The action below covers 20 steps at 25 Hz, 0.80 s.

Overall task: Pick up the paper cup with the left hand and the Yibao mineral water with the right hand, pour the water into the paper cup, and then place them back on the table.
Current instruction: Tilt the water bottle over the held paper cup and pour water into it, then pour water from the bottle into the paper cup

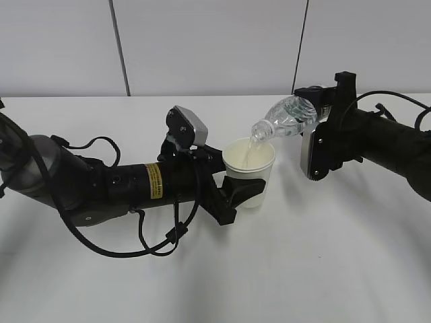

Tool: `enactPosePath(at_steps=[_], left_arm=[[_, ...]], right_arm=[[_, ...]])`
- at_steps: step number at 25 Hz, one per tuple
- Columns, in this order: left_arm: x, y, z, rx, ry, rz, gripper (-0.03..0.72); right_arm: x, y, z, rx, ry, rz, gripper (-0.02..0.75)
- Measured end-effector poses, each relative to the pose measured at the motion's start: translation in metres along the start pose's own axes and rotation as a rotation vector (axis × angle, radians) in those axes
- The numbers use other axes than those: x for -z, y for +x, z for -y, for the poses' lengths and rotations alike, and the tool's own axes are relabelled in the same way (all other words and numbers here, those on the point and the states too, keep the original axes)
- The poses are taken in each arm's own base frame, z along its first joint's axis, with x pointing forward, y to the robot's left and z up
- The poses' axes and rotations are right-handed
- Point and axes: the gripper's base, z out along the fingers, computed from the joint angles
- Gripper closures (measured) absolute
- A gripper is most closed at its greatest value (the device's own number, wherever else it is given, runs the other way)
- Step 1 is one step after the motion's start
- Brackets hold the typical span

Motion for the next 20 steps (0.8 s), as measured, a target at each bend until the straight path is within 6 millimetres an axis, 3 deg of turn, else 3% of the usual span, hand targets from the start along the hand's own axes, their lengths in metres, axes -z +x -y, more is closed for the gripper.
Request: enactPosePath(at_steps=[20], left_arm=[[0.0,0.0009,-0.0001,-0.002,-0.001,-0.01,0.237]], right_arm=[[0.0001,-0.0006,0.0032,0.028,0.035,0.006,0.264]])
